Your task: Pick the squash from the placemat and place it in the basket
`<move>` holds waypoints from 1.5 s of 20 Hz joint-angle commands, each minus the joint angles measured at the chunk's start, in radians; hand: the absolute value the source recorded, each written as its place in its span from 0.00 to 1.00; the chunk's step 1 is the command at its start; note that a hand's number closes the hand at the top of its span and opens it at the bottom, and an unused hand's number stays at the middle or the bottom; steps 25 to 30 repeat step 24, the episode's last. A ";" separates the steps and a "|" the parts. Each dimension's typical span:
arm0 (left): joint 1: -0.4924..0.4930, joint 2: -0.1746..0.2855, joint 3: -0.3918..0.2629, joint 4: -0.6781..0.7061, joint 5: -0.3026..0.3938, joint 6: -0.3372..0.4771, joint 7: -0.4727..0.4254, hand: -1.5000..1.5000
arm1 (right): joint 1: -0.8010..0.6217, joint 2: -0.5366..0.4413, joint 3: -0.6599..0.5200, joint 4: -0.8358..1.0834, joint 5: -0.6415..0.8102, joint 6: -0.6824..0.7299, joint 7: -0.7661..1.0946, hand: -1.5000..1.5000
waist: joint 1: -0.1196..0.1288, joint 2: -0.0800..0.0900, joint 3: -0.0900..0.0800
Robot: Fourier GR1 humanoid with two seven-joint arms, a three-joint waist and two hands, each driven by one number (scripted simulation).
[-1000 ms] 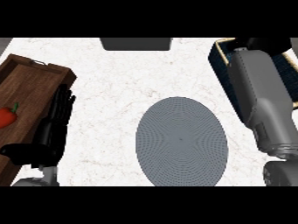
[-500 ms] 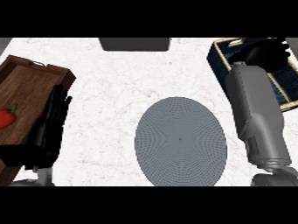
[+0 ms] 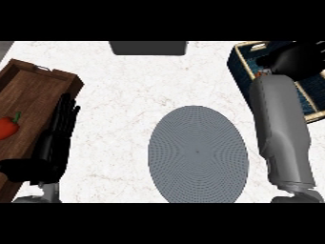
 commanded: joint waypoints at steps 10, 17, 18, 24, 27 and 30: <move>-0.033 -0.002 0.014 -0.014 0.000 0.001 0.045 0.50 | 0.046 0.007 0.065 -0.296 0.216 0.133 0.276 0.00 | 0.000 -0.010 0.000; 0.008 -0.015 -0.010 -0.026 -0.020 0.013 0.048 0.50 | 0.106 0.007 0.215 -0.591 0.192 0.202 0.276 0.00 | -0.004 -0.024 0.000; 0.019 0.001 0.011 -0.014 -0.007 -0.013 0.009 0.50 | 0.134 0.007 0.255 -0.627 0.166 0.244 0.272 0.00 | -0.004 -0.018 -0.001; -0.027 0.000 0.019 -0.003 -0.012 -0.001 0.050 0.50 | 0.212 0.007 0.468 -0.872 0.085 0.375 0.276 0.00 | -0.006 -0.020 0.000; -0.027 0.000 0.019 -0.003 -0.012 -0.001 0.050 0.50 | 0.212 0.007 0.468 -0.872 0.085 0.375 0.276 0.00 | -0.006 -0.020 0.000; -0.027 0.000 0.019 -0.003 -0.012 -0.001 0.050 0.50 | 0.212 0.007 0.468 -0.872 0.085 0.375 0.276 0.00 | -0.006 -0.020 0.000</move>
